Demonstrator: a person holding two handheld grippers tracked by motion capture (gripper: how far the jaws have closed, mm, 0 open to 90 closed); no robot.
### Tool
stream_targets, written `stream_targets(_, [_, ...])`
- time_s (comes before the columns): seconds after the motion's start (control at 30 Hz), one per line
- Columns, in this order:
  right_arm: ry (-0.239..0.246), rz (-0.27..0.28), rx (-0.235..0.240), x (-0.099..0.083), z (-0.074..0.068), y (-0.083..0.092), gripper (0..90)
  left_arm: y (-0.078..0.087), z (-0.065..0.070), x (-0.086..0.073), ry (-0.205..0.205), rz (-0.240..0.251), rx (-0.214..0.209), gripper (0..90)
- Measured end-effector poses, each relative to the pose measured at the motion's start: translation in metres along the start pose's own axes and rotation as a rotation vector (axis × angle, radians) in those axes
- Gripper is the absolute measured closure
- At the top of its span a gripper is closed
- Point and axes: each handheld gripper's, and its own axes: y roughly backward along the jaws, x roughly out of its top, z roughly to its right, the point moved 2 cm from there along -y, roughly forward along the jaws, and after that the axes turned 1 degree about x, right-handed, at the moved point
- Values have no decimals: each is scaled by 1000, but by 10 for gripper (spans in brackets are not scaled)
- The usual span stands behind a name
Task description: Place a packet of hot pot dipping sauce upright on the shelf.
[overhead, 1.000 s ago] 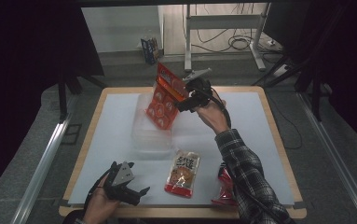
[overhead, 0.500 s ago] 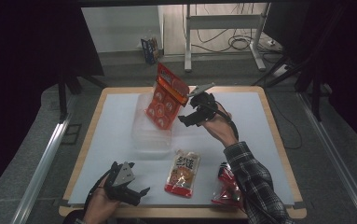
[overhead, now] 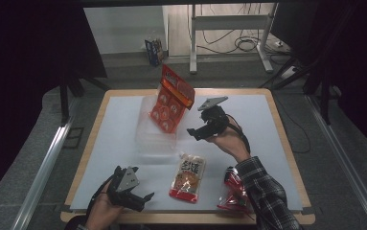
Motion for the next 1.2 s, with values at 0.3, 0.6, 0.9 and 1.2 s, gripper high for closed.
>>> stream_targets(0.3, [-26,29,-1,-25,-5,8,162,0,1,1,12,8,-7,0])
stream_targets(0.6, [-31,61,-5,-41,-12,18,202,0,1,1,9,0,-3,0])
stream_targets(0.9, [-46,71,-7,-51,-16,28,194,0,2,1,5,-1,1,0])
stream_targets(1.2, [-38,77,-15,-61,-23,40,190,0,2,1,1,1,4,0])
